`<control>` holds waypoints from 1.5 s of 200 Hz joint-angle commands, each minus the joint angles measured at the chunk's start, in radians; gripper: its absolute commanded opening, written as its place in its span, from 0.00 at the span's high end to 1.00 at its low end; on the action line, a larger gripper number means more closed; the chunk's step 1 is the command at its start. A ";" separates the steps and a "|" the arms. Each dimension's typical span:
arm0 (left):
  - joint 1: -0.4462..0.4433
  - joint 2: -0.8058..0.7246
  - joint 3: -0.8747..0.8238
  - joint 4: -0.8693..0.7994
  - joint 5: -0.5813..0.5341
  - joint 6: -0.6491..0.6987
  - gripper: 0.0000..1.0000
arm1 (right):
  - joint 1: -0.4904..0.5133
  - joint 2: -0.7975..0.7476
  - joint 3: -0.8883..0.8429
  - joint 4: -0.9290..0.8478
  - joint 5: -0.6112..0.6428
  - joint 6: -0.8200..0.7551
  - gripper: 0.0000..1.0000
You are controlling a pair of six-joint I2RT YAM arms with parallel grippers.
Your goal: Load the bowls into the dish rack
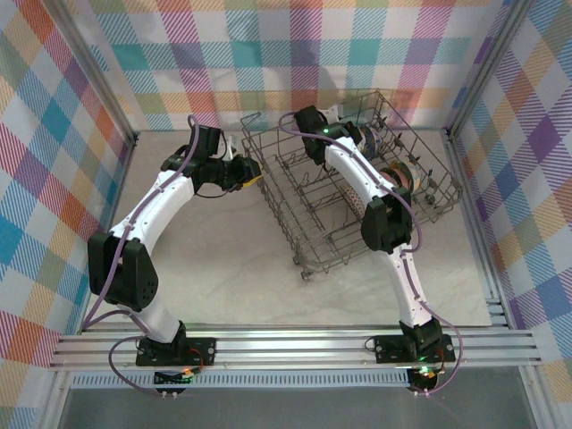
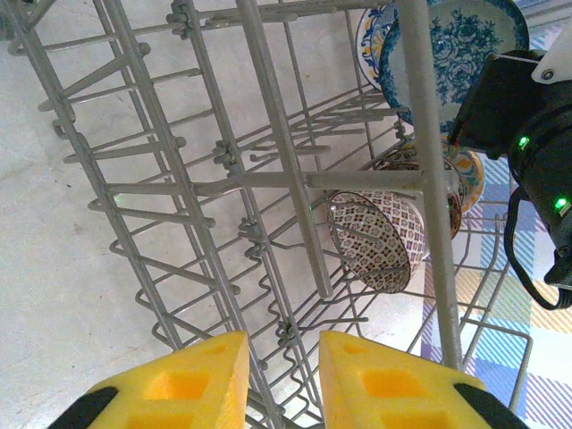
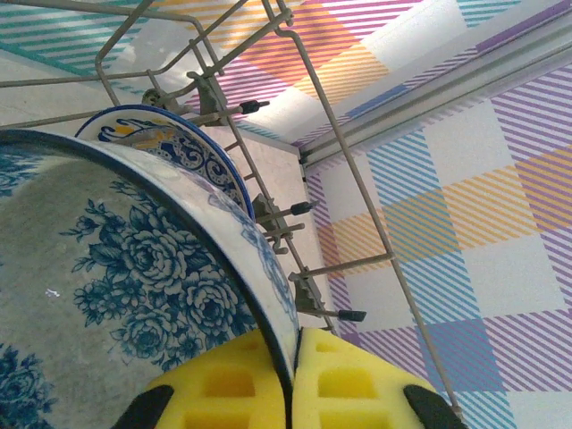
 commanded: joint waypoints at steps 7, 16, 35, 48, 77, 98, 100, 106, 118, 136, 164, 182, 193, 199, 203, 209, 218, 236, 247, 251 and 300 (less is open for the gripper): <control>-0.012 -0.036 -0.007 -0.009 0.004 0.002 0.72 | 0.011 0.026 0.015 0.048 0.028 -0.060 0.94; -0.012 -0.038 -0.001 -0.006 0.002 0.002 0.72 | 0.014 0.027 0.015 0.058 0.028 -0.094 0.94; -0.012 -0.034 0.033 -0.014 -0.001 0.017 0.64 | 0.017 0.029 0.014 0.061 0.028 -0.099 0.95; -0.012 -0.037 0.060 -0.023 -0.015 0.034 0.58 | 0.017 0.026 0.012 0.058 0.028 -0.094 0.94; 0.005 -0.041 0.111 -0.022 -0.038 0.064 0.47 | 0.016 0.007 -0.011 0.056 0.028 -0.081 0.94; 0.028 -0.018 0.152 -0.019 -0.035 0.072 0.42 | 0.017 0.000 -0.022 0.043 0.026 -0.076 0.94; 0.030 -0.015 0.156 -0.018 -0.034 0.074 0.41 | 0.017 0.000 -0.023 0.042 0.026 -0.076 0.94; 0.036 -0.003 0.168 -0.018 -0.032 0.079 0.40 | 0.017 0.000 -0.022 0.039 0.025 -0.046 0.94; 0.046 0.027 0.194 -0.018 -0.028 0.087 0.38 | 0.017 0.000 -0.023 0.038 0.026 -0.040 0.94; 0.060 0.082 0.241 -0.018 -0.007 0.091 0.37 | 0.017 -0.001 -0.023 0.037 0.025 -0.038 0.94; 0.068 0.150 0.285 -0.027 0.000 0.098 0.35 | 0.017 -0.003 -0.022 0.035 0.025 -0.035 0.94; 0.071 0.179 0.294 -0.014 0.004 0.098 0.34 | 0.017 -0.006 -0.021 0.036 0.025 -0.036 0.94; 0.071 0.196 0.298 -0.003 0.008 0.094 0.33 | 0.017 -0.007 -0.020 0.037 0.024 -0.036 0.94; 0.071 0.205 0.301 0.006 0.013 0.091 0.33 | 0.017 -0.007 -0.020 0.037 0.024 -0.037 0.94; 0.071 0.211 0.302 0.012 0.016 0.088 0.33 | 0.016 -0.007 -0.020 0.036 0.023 -0.037 0.94; 0.071 0.218 0.302 0.017 0.018 0.081 0.33 | 0.016 -0.006 -0.020 0.036 0.023 -0.037 0.94; 0.071 0.226 0.299 0.026 0.020 0.075 0.33 | 0.016 -0.007 -0.020 0.033 0.024 -0.037 0.94; 0.070 0.229 0.285 0.051 0.020 0.059 0.35 | 0.015 -0.009 -0.019 0.024 0.023 -0.028 0.94; 0.069 0.228 0.271 0.066 0.022 0.046 0.39 | 0.014 -0.011 -0.018 0.019 0.022 -0.025 0.94; 0.069 0.226 0.267 0.071 0.023 0.041 0.40 | 0.014 -0.011 -0.018 0.017 0.022 -0.024 0.94; 0.065 0.181 0.148 0.161 0.011 -0.037 0.61 | 0.009 -0.016 -0.007 -0.052 0.017 0.035 0.93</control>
